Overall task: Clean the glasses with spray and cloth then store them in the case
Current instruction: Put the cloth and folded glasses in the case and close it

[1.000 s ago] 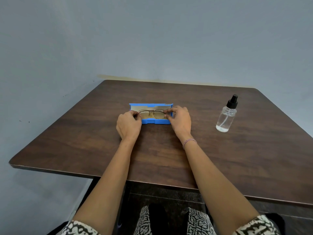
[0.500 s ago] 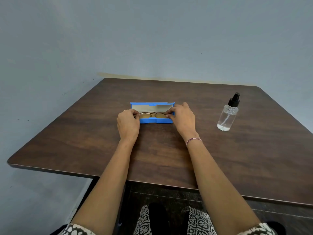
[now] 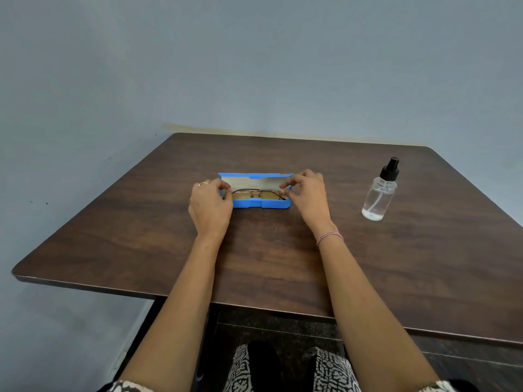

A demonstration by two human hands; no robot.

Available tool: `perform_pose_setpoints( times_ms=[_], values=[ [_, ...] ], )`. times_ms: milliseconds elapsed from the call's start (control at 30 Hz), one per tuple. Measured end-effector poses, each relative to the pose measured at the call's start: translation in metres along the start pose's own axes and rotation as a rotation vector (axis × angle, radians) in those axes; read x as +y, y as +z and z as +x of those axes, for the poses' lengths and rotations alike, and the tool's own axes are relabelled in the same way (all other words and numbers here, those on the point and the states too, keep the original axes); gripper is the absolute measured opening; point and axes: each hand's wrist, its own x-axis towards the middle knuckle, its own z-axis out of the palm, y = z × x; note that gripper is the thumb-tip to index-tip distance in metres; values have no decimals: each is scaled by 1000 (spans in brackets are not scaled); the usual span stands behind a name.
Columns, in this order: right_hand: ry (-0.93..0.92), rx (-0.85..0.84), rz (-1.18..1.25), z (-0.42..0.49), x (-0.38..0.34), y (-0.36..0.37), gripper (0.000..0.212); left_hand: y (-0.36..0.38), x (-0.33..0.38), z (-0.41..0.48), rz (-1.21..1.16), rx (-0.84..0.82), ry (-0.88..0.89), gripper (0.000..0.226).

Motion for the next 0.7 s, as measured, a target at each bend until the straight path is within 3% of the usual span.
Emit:
perform_pose_setpoints(
  times_ms=[133, 200, 333, 467, 600, 700],
  values=[
    [147, 253, 310, 2, 4, -10, 3, -9, -1, 4, -233, 160, -135, 11],
    [233, 310, 412, 2, 6, -10, 8, -7, -2, 15, -332, 166, -258, 21],
    [366, 175, 539, -1, 2, -4, 33, 1, -2, 32, -455, 32, -486, 38],
    [452, 34, 644, -3, -2, 7, 60, 4, -1, 23, -437, -75, -499, 51],
    [460, -31, 530, 0, -1, 8, 63, 6, 4, 21, -284, -155, -457, 63],
    [455, -20, 466, 0, 0, 6, 60, 8, 9, 19, -300, -178, -441, 63]
  ],
)
